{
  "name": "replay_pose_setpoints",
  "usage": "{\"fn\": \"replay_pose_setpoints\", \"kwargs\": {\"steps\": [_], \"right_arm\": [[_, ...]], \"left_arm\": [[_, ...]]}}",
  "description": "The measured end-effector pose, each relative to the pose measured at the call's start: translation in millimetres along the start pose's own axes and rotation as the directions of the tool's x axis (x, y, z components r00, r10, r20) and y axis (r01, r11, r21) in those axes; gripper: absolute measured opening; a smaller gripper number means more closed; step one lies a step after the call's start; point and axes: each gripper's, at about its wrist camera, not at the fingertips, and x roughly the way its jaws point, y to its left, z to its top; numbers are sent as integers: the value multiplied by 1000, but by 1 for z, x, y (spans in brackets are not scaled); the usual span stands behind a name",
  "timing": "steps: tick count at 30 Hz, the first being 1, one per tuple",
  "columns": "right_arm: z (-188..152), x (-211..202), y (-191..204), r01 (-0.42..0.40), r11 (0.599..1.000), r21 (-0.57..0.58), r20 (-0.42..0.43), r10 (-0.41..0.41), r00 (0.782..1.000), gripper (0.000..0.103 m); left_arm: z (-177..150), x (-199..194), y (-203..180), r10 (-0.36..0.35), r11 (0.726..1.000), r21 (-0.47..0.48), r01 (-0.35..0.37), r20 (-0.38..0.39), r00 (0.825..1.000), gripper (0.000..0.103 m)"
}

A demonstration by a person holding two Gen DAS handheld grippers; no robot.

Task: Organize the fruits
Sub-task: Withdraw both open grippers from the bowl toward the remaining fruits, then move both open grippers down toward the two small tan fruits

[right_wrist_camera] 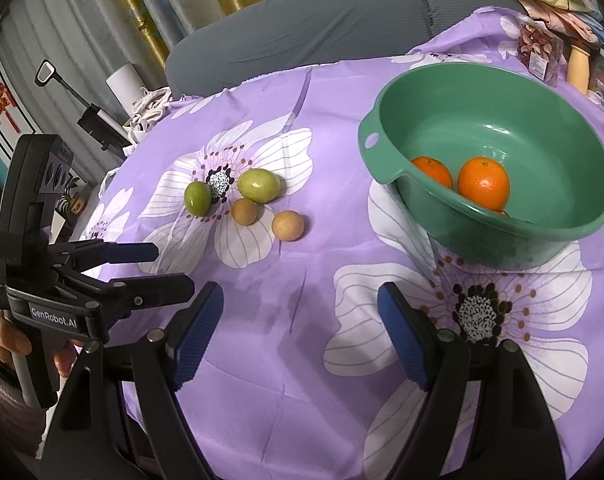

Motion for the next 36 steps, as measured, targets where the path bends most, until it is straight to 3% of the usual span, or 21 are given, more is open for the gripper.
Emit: {"fn": "replay_pose_setpoints", "kwargs": {"steps": [36], "right_arm": [[7,13,5,-10,1000,-26,-13,10,1000,80]], "left_arm": [[20,1,8,-59,998,-19,60,40,997,99]]}}
